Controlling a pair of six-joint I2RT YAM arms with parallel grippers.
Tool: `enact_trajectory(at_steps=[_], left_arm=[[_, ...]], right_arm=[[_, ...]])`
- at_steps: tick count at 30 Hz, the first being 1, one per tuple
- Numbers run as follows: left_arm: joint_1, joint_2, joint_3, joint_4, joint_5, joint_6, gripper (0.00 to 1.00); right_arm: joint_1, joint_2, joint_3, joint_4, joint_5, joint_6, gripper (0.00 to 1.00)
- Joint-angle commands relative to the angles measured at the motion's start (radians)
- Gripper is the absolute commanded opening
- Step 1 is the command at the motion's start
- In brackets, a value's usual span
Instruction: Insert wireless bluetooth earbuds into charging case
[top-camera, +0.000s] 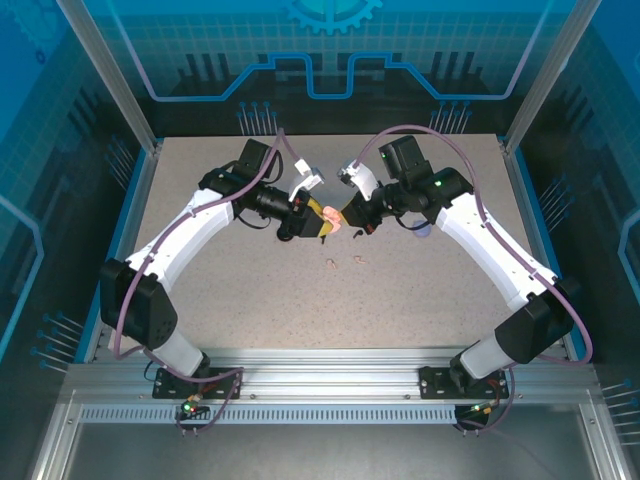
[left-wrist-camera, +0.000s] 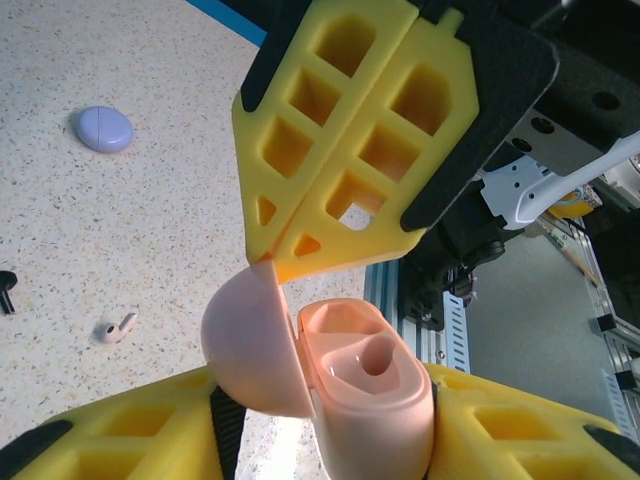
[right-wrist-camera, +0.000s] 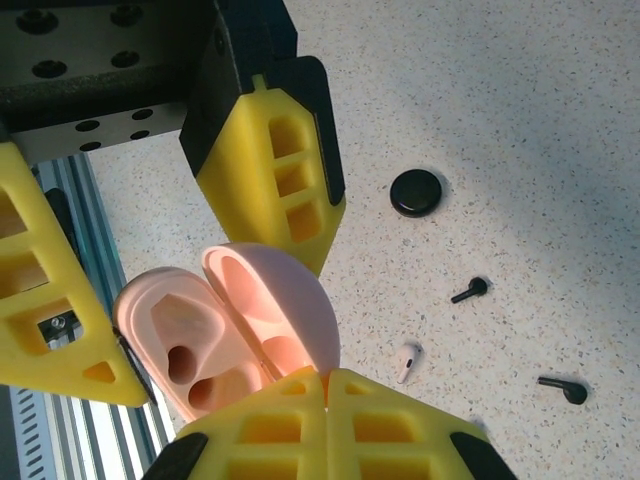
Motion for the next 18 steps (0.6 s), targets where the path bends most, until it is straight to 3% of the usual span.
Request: enact_trajectory(at_steps=[1, 6, 18], left_arm=[[0.005, 0.011, 0.013, -0.014, 0.044, 0.014, 0.42], [0.002, 0.013, 0.007, 0.004, 0.047, 0.001, 0.4], [-0.011, 0.012, -0.028, 0.072, 0.05, -0.04, 0.11]], right_arm=[[0.01, 0.007, 0.028, -0.014, 0.013, -0.011, 0.0], [0.01, 0.005, 0.025, -0.011, 0.013, -0.01, 0.0], [0.008, -0.004, 0.024, 0.017, 0.024, 0.015, 0.0]])
